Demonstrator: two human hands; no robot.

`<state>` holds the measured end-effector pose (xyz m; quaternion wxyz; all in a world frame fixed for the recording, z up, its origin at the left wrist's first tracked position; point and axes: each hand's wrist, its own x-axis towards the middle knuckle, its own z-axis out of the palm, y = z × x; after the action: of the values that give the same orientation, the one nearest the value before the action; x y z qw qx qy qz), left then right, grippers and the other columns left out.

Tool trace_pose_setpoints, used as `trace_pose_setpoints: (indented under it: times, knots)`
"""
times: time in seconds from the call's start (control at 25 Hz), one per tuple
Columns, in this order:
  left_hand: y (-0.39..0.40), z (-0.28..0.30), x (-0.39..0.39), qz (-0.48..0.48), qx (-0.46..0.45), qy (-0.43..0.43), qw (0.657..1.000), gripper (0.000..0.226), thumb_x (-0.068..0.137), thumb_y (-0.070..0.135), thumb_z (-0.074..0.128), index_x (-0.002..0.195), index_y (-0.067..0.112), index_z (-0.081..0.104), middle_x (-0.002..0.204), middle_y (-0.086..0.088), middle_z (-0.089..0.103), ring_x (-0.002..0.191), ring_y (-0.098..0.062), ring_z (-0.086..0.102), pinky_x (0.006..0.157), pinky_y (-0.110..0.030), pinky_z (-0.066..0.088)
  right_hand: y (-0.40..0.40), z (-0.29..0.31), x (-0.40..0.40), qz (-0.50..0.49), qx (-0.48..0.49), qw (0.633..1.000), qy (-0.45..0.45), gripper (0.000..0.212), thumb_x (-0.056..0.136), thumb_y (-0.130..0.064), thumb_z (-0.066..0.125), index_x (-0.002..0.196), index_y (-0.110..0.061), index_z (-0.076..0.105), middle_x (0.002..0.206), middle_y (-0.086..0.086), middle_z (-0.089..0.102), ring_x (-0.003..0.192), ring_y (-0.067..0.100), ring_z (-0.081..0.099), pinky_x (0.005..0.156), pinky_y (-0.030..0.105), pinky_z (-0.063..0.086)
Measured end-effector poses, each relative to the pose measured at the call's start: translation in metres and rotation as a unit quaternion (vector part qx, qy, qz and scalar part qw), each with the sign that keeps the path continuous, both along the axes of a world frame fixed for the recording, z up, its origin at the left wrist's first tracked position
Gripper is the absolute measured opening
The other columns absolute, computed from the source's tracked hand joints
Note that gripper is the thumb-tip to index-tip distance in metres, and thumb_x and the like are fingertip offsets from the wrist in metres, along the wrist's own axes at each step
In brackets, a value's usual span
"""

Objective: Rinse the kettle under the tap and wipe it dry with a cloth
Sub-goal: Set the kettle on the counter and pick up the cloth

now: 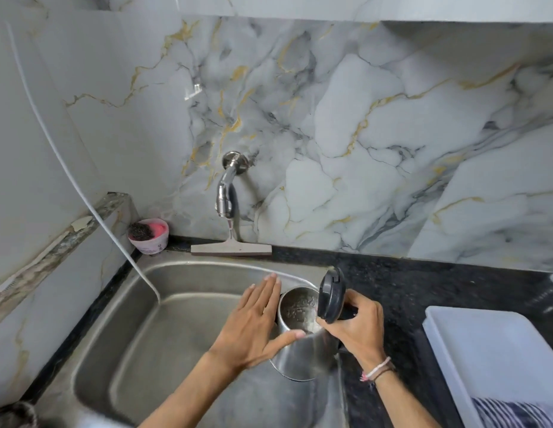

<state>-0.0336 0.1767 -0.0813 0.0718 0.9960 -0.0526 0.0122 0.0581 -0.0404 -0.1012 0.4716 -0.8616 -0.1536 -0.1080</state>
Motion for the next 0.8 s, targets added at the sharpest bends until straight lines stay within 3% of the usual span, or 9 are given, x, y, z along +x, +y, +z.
trace_pose_setpoints:
  times: [0.28,0.56,0.72,0.8]
  knots:
    - [-0.131,-0.01,0.001,0.011,-0.005,-0.026,1.0,0.111,0.086,0.085,0.005,0.161,0.003,0.005,0.171,-0.013,-0.002,0.16,-0.027,-0.002,0.131,-0.046,0.006,-0.13,-0.008,0.009,0.009,0.0,1.0,0.006,0.034,0.05,-0.047,0.09,0.063,-0.021,0.072,0.062,-0.013,0.075,0.062,0.005,0.073,0.059,0.044,0.061]
    - [-0.206,-0.017,0.014,0.054,-0.001,-0.009,0.999,0.114,0.083,0.087,-0.003,0.161,0.004,0.002,0.171,-0.013,-0.004,0.159,-0.024,-0.006,0.13,-0.039,-0.005,-0.191,-0.02,0.037,0.047,0.01,0.999,0.019,0.036,0.053,-0.05,0.088,0.068,-0.02,0.075,0.069,-0.017,0.077,0.065,0.002,0.074,0.061,0.04,0.062]
    - [-0.211,-0.018,0.013,0.069,-0.004,0.002,0.998,0.107,0.088,0.082,0.009,0.162,0.006,-0.001,0.171,-0.012,-0.006,0.159,-0.022,-0.009,0.13,-0.039,-0.005,-0.2,-0.005,0.048,0.126,-0.054,0.991,0.009,0.049,0.059,-0.07,0.088,0.083,-0.03,0.072,0.072,-0.021,0.076,0.072,-0.002,0.073,0.065,0.023,0.058]
    - [-0.206,-0.015,0.012,0.063,-0.032,0.019,0.997,0.102,0.089,0.08,0.007,0.162,0.011,-0.007,0.171,-0.006,-0.013,0.159,-0.017,-0.014,0.131,-0.039,-0.005,-0.208,0.005,0.048,0.175,-0.114,0.977,0.036,0.062,0.06,-0.087,0.076,0.096,-0.038,0.066,0.086,-0.021,0.075,0.082,-0.003,0.07,0.073,0.022,0.057]
